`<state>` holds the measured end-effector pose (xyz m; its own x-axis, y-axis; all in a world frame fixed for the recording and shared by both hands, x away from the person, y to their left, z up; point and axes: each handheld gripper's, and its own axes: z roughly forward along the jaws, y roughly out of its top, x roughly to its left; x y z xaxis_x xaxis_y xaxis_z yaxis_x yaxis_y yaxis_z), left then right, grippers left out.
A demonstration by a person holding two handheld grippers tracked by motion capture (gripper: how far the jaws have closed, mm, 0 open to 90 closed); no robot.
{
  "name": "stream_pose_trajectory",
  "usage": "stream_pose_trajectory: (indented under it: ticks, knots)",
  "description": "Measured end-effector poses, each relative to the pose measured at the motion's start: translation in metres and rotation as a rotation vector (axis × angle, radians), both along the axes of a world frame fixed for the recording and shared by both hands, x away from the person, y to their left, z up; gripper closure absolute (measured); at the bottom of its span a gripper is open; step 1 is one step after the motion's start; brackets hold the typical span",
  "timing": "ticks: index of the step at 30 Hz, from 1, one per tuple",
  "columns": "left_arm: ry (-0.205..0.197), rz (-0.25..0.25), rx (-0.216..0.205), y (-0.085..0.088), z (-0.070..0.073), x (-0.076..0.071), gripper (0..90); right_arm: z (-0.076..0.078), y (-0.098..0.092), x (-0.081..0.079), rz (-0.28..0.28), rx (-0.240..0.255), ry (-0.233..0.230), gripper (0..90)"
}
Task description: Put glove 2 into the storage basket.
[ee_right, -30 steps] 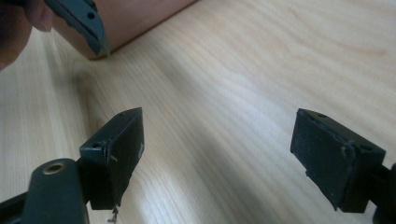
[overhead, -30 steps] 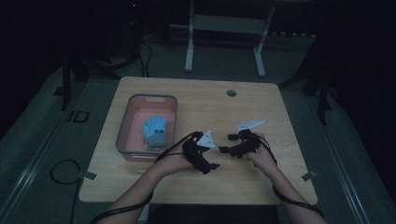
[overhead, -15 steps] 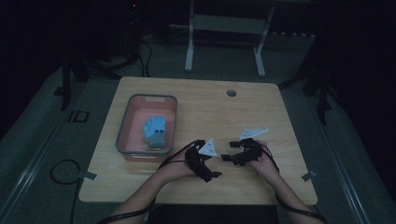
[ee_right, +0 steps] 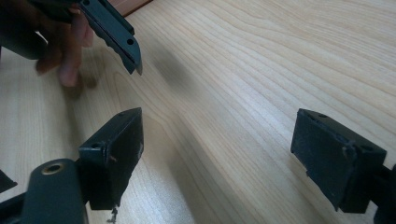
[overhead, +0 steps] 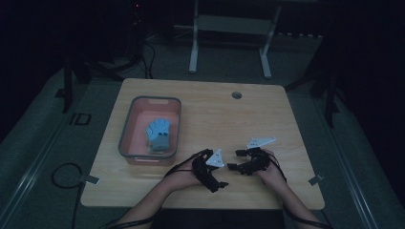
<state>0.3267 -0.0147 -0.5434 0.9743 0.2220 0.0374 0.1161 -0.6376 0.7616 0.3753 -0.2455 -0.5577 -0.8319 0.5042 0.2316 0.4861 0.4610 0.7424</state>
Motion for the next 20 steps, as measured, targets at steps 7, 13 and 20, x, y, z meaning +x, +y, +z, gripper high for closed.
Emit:
stream_pose_trajectory:
  ticks: [7, 13, 20]
  knots:
    - [0.016, -0.01, 0.004, 0.0, -0.007, -0.002, 7.4, 0.002, -0.008, -0.005, -0.01, 0.0, -0.016, 16.4]
    - [0.012, -0.006, -0.019, 0.002, -0.007, -0.001, 7.4, 0.002, -0.015, -0.006, -0.026, 0.01, -0.019, 16.4]
    - [0.015, -0.011, -0.008, 0.004, -0.008, -0.001, 7.4, 0.001, -0.017, -0.005, -0.036, 0.009, -0.022, 16.4]
